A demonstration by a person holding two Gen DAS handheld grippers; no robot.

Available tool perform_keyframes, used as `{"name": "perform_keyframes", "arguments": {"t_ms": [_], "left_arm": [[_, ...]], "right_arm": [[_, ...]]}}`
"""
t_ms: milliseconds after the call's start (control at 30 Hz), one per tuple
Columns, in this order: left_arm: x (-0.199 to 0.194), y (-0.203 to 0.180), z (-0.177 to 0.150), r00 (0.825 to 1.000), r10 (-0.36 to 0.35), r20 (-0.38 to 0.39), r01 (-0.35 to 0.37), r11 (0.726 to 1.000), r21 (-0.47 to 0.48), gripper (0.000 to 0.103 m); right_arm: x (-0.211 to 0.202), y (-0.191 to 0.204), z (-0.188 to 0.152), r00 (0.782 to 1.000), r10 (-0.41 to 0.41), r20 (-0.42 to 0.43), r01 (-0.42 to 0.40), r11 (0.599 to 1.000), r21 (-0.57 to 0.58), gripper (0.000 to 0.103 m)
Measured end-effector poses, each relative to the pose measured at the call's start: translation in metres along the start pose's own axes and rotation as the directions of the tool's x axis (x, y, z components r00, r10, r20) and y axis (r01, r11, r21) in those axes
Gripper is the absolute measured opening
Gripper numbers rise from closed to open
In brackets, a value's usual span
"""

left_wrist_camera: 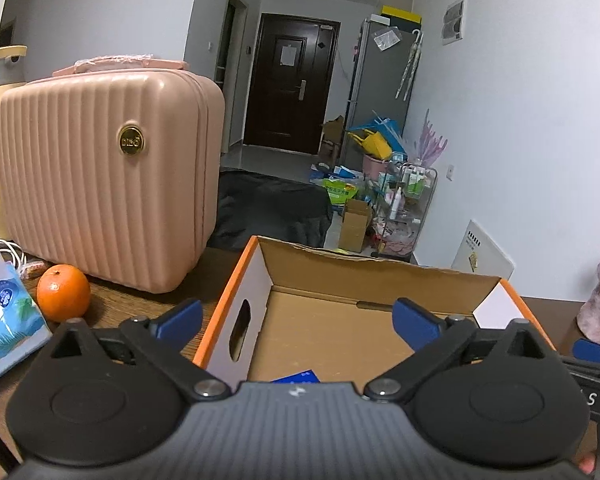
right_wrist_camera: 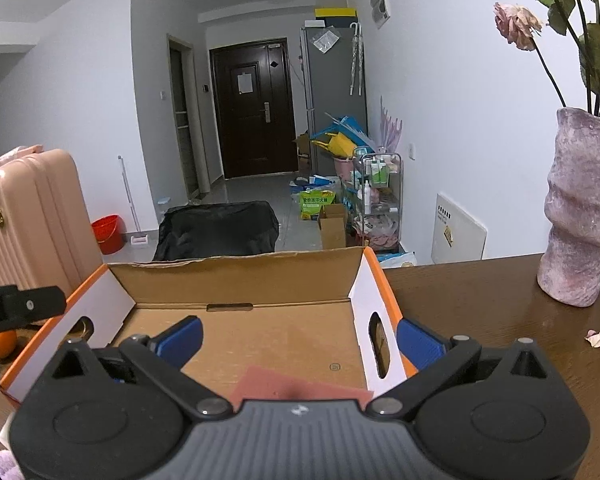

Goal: Organize soft objects
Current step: 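Carry the sponge and handkerchief pack into the cardboard box and open both grippers, then withdraw both grippers from the box back toward the soft items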

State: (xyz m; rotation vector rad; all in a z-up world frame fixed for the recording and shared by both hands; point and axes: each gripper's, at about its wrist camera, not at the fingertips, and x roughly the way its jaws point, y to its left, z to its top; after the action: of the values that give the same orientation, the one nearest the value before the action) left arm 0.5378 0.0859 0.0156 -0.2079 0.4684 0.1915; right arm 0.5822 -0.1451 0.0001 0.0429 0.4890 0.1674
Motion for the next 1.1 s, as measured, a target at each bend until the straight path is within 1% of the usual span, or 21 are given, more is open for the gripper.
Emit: {"name": "perform_keyframes", "arguments": {"t_ms": [367,600,800,1100], "left_arm": [[-0.004,-0.003,0.000,1.000,0.006,0.015,-0.007,1.000,0.017,0.103],[-0.020,-0.003,-0.002,0.999,0.017,0.046,-0.018,1.000,0.018,0.103],[-0.035,0.000,-0.007,0.999,0.013,0.051,-0.014,1.000,0.020,0.103],[-0.063,0.000,-0.024,0.997,0.018,0.071,-0.022,0.998,0.058,0.103]], "right_arm": [[-0.010,0.002,0.002,1.000,-0.006,0.008,0.006,1.000,-0.001,0.103],[-0.030,0.000,0.002,1.000,0.000,0.029,0.001,1.000,-0.019,0.103],[-0.047,-0.004,-0.003,0.999,0.006,0.047,-0.005,1.000,-0.022,0.103],[-0.077,-0.009,-0.020,0.998,0.011,0.060,-0.008,0.999,-0.042,0.103]]}}
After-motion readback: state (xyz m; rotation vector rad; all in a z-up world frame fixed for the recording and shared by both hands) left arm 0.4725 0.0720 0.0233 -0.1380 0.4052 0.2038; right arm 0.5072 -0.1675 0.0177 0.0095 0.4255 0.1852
